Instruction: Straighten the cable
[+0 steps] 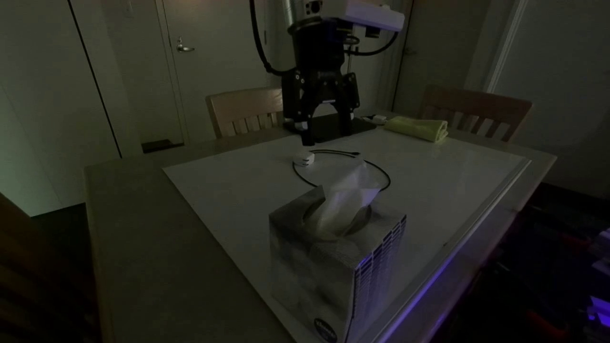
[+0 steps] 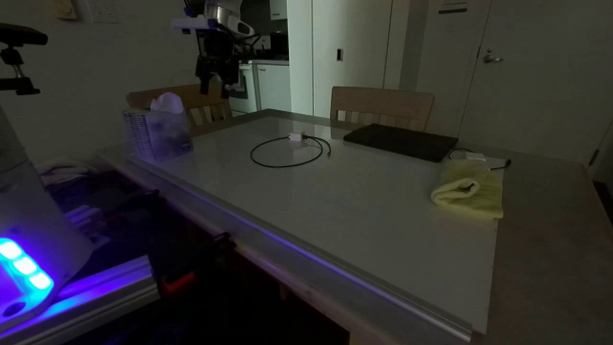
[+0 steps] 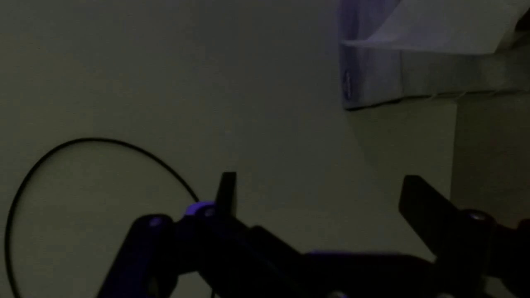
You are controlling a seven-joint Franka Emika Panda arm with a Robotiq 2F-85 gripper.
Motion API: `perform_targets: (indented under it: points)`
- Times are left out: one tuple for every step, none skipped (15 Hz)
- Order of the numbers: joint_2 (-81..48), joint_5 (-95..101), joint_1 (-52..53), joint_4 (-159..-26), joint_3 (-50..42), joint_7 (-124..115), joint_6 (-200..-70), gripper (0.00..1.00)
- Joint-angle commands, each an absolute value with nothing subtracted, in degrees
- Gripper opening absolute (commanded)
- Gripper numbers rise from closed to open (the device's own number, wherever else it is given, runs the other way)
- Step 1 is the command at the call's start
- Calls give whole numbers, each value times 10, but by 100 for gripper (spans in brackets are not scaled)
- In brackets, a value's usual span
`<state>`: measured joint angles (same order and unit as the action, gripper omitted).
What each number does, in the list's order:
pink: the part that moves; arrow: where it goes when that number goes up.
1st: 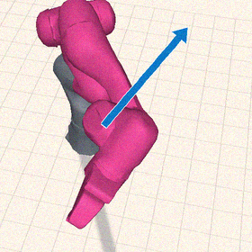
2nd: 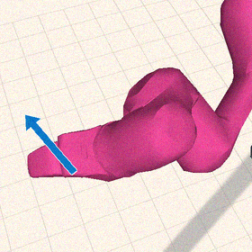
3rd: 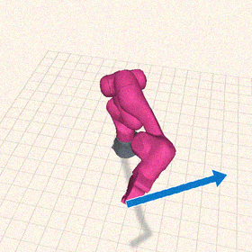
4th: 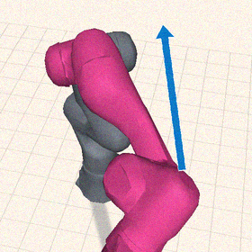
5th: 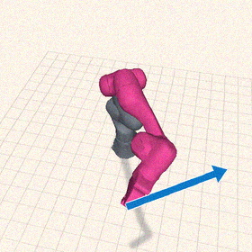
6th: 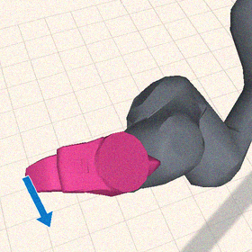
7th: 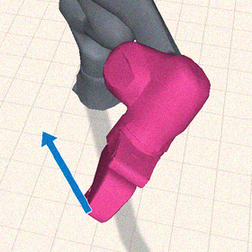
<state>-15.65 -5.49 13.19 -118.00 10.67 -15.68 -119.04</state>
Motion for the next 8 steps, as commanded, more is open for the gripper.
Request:
perform_targets:
  points:
    - [-172,-29,134,-1178,82,-208,-1237,100]
    - [-174,-30,134,-1184,76,-228,-1258,100]
    - [-178,-32,135,-1189,71,-254,-1282,100]
    - [-183,-36,138,-1198,65,-286,-1314,100]
    - [-189,-34,141,-1202,59,-315,-1338,100]
    - [-196,-25,145,-1209,49,-348,-1365,100]
    - [-203,-14,150,-1213,38,-382,-1386,100]
    - [-214,7,152,-1206,26,-400,-1367,100]
